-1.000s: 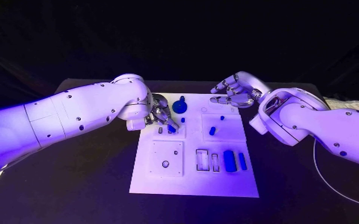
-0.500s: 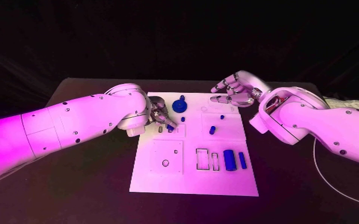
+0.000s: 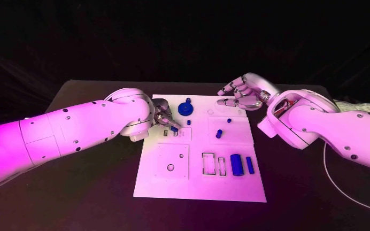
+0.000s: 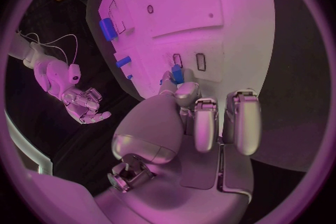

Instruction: Assemble the parts on the task board

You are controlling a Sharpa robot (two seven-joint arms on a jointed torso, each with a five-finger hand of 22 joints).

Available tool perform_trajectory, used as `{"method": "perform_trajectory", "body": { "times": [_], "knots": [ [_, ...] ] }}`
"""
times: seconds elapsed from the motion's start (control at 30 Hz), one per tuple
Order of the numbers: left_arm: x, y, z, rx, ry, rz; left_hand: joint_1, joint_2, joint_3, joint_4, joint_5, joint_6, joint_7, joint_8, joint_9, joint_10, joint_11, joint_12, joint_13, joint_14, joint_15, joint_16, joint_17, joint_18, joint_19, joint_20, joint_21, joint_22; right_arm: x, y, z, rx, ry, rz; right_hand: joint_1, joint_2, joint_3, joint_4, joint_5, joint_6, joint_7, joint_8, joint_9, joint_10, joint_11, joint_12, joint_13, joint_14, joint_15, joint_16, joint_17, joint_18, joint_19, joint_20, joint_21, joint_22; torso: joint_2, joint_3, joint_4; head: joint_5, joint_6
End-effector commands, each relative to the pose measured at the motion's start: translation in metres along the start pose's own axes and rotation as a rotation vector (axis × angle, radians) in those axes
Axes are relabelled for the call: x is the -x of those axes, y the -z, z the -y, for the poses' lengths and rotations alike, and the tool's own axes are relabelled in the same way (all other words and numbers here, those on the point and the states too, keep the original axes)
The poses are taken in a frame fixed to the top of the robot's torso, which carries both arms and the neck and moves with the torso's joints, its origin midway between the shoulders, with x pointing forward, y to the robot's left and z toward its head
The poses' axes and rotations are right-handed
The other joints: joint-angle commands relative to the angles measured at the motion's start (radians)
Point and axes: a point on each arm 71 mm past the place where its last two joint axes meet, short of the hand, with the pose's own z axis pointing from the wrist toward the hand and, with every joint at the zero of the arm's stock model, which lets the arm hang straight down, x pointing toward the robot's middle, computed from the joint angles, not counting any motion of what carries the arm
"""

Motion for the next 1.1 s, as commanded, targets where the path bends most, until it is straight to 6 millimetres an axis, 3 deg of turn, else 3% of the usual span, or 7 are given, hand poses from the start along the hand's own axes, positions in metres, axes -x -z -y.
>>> {"method": "perform_trajectory", "body": {
  "times": [0.03,0.43,0.83,1.1],
  "knots": [
    [-0.0082,-0.0018,-0.0066,0.036,-0.074,-0.053,-0.010,-0.001,0.149,-0.142,0.006,0.017,-0.013,0.004,0.006,0.007,0.000,0.003,0.001,0.107,-0.005,0.003,0.263,-0.007,0.046,-0.007,0.006,0.159,-0.0013,0.0001,0.0001,0.001,0.005,-0.014,0.002,0.001,-0.001,-0.004,0.004,0.003,-0.001,0.004,0.001,-0.002,-0.004,-0.003,-0.001,0.057,-0.007,-0.006,0.014,0.002,0.000,-0.004,-0.005,0.055,0.000,0.0007,-0.0006,-0.001,-0.004],
    [-0.0113,-0.0018,-0.0086,0.045,-0.111,-0.101,-0.049,-0.009,0.193,-0.165,0.006,0.021,-0.015,0.010,0.019,0.014,-0.003,0.006,0.005,0.107,-0.008,0.003,0.263,-0.006,0.044,-0.009,0.003,0.156,-0.0018,0.0003,0.0000,0.001,0.005,-0.019,0.000,0.002,-0.001,-0.003,0.004,0.003,-0.001,0.005,0.001,-0.002,-0.004,-0.003,-0.001,0.057,-0.007,-0.007,0.013,0.002,0.000,-0.004,-0.005,0.054,-0.001,0.0007,0.0009,0.000,-0.004],
    [-0.0119,-0.0018,-0.0060,0.039,-0.111,-0.099,-0.123,-0.038,0.287,-0.211,0.006,0.021,-0.017,0.011,0.037,0.017,-0.004,0.007,0.006,0.107,-0.009,0.003,0.263,-0.007,0.045,-0.011,0.003,0.160,-0.0021,0.0004,-0.0004,0.002,0.005,-0.021,0.000,0.002,-0.001,-0.003,0.004,0.003,-0.001,0.005,0.001,-0.002,-0.004,-0.003,-0.001,0.057,-0.007,-0.007,0.013,0.002,0.000,-0.004,-0.005,0.054,0.000,0.0010,0.0011,-0.001,-0.005],
    [-0.0124,-0.0021,-0.0018,0.028,-0.106,-0.090,-0.144,-0.052,0.314,-0.223,0.006,0.022,-0.017,0.010,0.041,0.017,-0.004,0.006,0.006,0.107,-0.009,0.003,0.263,-0.008,0.047,-0.011,0.005,0.163,-0.0026,0.0002,-0.0010,0.004,0.004,-0.023,-0.002,0.003,-0.001,-0.002,0.004,0.004,-0.001,0.006,0.001,-0.002,-0.004,-0.004,-0.001,0.057,-0.007,-0.007,0.013,0.002,0.000,-0.004,-0.005,0.054,0.000,0.0010,-0.0004,-0.001,-0.005]
  ]
}}
